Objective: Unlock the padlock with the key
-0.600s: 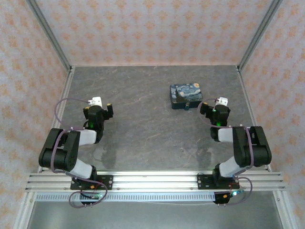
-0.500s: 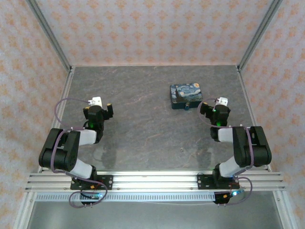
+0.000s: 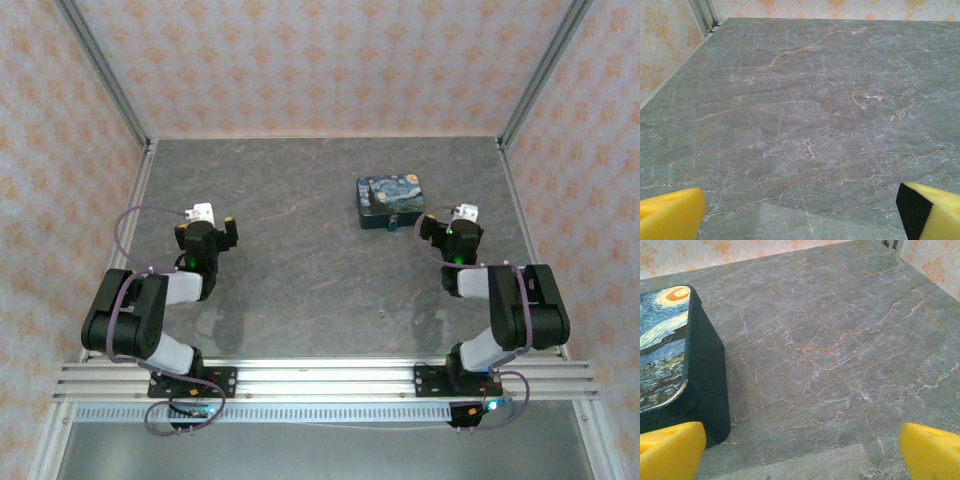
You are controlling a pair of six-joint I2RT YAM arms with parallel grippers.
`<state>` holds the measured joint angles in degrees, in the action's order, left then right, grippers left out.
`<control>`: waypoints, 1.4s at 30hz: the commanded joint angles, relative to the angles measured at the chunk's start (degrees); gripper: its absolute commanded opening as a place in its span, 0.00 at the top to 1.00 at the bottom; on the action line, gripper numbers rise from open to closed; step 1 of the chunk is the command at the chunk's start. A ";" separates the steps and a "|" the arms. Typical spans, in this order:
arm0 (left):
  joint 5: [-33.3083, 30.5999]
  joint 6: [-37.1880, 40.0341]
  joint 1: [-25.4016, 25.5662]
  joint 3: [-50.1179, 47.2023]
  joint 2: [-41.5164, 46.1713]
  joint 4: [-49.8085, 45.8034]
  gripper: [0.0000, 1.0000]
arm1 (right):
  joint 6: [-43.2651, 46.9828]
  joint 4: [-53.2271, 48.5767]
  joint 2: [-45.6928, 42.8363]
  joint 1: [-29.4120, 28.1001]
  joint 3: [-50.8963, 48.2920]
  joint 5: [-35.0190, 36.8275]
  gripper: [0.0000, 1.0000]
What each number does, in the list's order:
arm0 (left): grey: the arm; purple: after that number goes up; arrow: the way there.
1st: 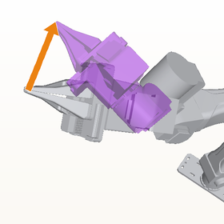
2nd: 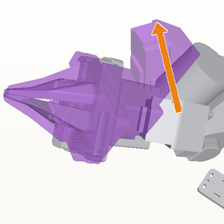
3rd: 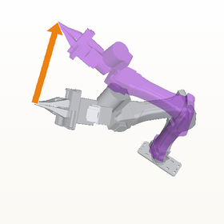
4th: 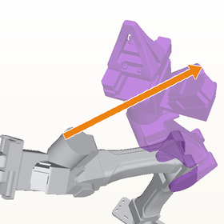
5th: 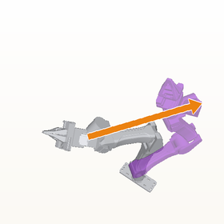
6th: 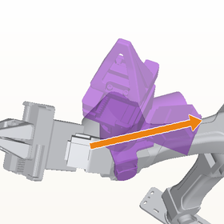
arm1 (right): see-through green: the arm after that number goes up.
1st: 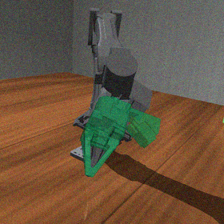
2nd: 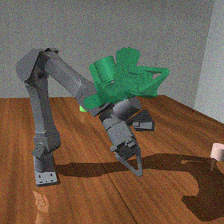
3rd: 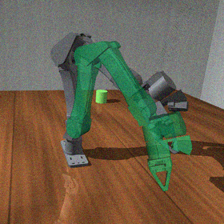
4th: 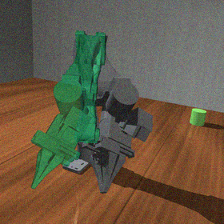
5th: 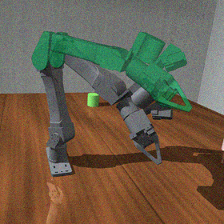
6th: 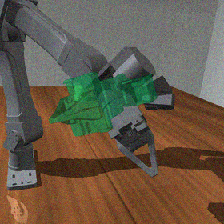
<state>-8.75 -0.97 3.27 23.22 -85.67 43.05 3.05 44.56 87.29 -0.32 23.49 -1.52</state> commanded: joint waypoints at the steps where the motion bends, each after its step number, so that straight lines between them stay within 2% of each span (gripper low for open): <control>1: 0.40 1.16 0.07 1.28 -0.03 -0.54 0.00 | -0.72 0.10 -0.08 0.05 0.48 0.64 0.01; 8: 0.31 1.15 0.00 1.05 0.02 -0.20 0.00 | -0.80 0.48 -0.30 0.05 0.16 0.71 0.01; 11: -1.37 0.45 0.07 1.42 2.17 -2.45 0.00 | -1.82 -3.96 -3.95 0.05 1.01 3.18 0.00; 13: -2.38 -0.03 0.16 2.61 6.07 -8.11 0.00 | -3.30 -11.53 -8.39 0.05 2.80 5.32 0.01; 17: -2.76 -2.85 0.27 4.60 13.81 -18.47 0.00 | -7.38 -28.61 -14.40 0.05 7.54 3.92 0.01; 22: 1.28 -15.25 0.34 9.88 21.19 -32.43 0.00 | -14.13 -47.91 -19.18 -0.79 13.43 0.55 0.00; 25: 7.06 -24.26 0.42 13.85 22.53 -40.39 0.00 | -19.99 -57.62 -22.77 -2.23 16.83 -4.22 0.05; 28: 14.19 -29.25 2.28 15.49 22.41 -43.06 0.00 | -24.53 -66.42 -23.65 -6.36 19.75 -5.92 0.10; 32: 18.25 -34.65 9.44 14.50 22.47 -41.49 0.00 | -28.36 -76.37 -23.20 -14.75 21.81 -7.54 0.22; 36: 19.31 -38.20 15.95 12.71 22.17 -39.15 0.00 | -31.36 -86.28 -21.66 -23.98 22.94 -5.82 0.27; 42: 17.59 -42.93 23.80 9.43 22.56 -32.62 0.00 | -36.29 -91.24 -19.74 -34.96 20.73 -7.99 0.35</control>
<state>8.99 -39.72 24.36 34.13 -63.53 5.98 -29.12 -39.92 67.07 -32.12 44.84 -8.97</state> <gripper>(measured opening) 0.997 0.654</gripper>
